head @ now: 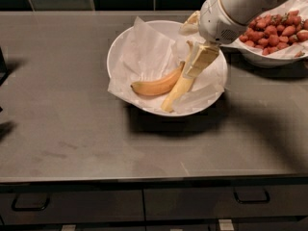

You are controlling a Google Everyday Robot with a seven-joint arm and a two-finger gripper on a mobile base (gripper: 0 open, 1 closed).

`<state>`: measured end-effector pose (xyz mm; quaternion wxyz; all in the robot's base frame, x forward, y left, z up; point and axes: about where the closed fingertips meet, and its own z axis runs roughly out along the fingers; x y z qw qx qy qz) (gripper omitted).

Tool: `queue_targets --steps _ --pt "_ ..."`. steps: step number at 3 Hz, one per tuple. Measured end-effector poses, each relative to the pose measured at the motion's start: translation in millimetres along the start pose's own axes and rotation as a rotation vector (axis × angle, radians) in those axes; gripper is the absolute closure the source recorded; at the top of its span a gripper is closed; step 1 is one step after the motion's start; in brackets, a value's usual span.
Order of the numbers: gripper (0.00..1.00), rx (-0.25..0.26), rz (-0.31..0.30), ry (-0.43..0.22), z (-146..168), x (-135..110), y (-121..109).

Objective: Pick banana from white bowl

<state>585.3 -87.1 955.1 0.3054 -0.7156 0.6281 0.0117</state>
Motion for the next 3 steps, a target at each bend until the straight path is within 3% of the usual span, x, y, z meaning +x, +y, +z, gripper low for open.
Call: queue_targets --steps 1,2,3 --pt "0.37 -0.059 -0.053 -0.01 6.1 8.2 23.8" --pt "0.28 -0.097 -0.119 -0.039 7.0 9.4 40.8" --pt "0.29 -0.12 -0.176 -0.063 12.4 5.0 47.2"
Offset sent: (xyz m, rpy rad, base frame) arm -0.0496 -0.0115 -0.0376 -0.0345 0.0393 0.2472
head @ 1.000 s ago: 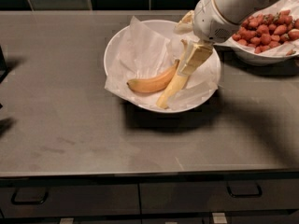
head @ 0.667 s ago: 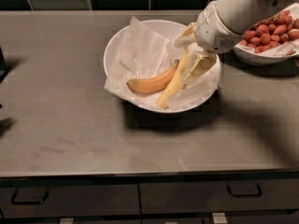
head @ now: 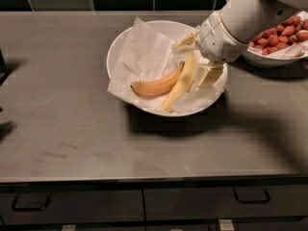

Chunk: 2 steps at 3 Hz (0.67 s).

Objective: Pick banana from white bowl

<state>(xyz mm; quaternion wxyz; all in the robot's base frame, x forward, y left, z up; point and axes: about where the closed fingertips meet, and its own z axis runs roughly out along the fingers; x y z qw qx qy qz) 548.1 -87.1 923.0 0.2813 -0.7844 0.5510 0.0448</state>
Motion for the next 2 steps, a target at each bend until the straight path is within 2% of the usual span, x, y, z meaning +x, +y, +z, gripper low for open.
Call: queue_targets --steps 1,2 --pt "0.29 -0.019 -0.045 -0.014 6.5 -4.6 2.8" --pt "0.31 -0.052 -0.056 -0.011 14.6 -3.0 13.3"
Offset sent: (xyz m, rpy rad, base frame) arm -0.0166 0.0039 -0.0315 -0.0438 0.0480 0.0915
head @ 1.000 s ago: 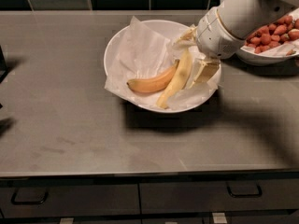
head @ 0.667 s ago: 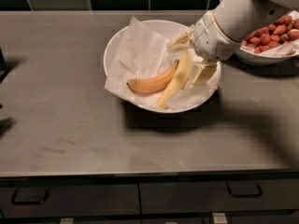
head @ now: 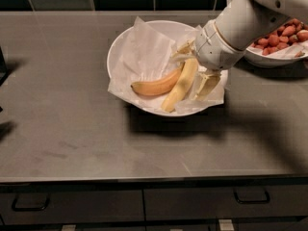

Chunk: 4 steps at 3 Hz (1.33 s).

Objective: Pick banana from white bowl

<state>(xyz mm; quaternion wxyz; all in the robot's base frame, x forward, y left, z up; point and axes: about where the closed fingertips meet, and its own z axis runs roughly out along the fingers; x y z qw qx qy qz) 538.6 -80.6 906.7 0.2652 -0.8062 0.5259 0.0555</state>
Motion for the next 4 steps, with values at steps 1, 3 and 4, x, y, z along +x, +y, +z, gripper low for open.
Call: queue_targets --steps 1,3,4 --pt "0.3 -0.018 0.001 0.012 5.6 3.4 7.7" --pt "0.3 -0.021 -0.056 0.046 10.8 -0.9 -2.9" --pt "0.32 -0.015 -0.087 0.064 11.4 -1.6 -12.6"
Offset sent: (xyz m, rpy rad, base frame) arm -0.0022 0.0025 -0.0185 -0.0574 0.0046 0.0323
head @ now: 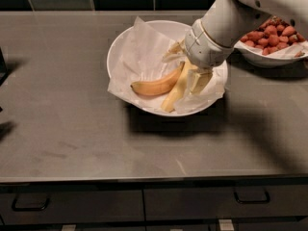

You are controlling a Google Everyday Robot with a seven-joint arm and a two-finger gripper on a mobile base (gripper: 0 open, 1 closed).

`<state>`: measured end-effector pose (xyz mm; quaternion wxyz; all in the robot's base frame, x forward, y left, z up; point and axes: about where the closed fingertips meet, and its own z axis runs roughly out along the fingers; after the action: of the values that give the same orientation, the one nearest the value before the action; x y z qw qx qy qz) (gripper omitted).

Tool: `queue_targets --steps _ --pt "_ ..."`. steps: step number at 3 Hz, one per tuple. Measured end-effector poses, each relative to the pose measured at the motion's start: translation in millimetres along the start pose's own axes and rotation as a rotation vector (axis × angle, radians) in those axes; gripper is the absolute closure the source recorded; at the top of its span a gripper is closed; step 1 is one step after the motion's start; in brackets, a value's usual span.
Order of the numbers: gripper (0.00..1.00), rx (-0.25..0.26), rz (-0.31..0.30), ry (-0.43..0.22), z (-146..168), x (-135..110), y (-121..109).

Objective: Pick banana from white bowl

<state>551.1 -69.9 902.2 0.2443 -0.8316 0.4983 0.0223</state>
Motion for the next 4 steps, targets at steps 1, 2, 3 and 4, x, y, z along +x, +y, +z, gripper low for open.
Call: queue_targets --steps 1,2,3,4 --pt "0.33 -0.031 -0.003 0.013 6.5 4.3 6.5" --pt "0.31 -0.083 -0.016 0.026 14.4 6.7 15.8" --pt "0.32 -0.107 -0.034 0.039 20.2 7.1 17.9" --pt "0.34 -0.121 -0.052 0.053 27.9 6.8 17.3"
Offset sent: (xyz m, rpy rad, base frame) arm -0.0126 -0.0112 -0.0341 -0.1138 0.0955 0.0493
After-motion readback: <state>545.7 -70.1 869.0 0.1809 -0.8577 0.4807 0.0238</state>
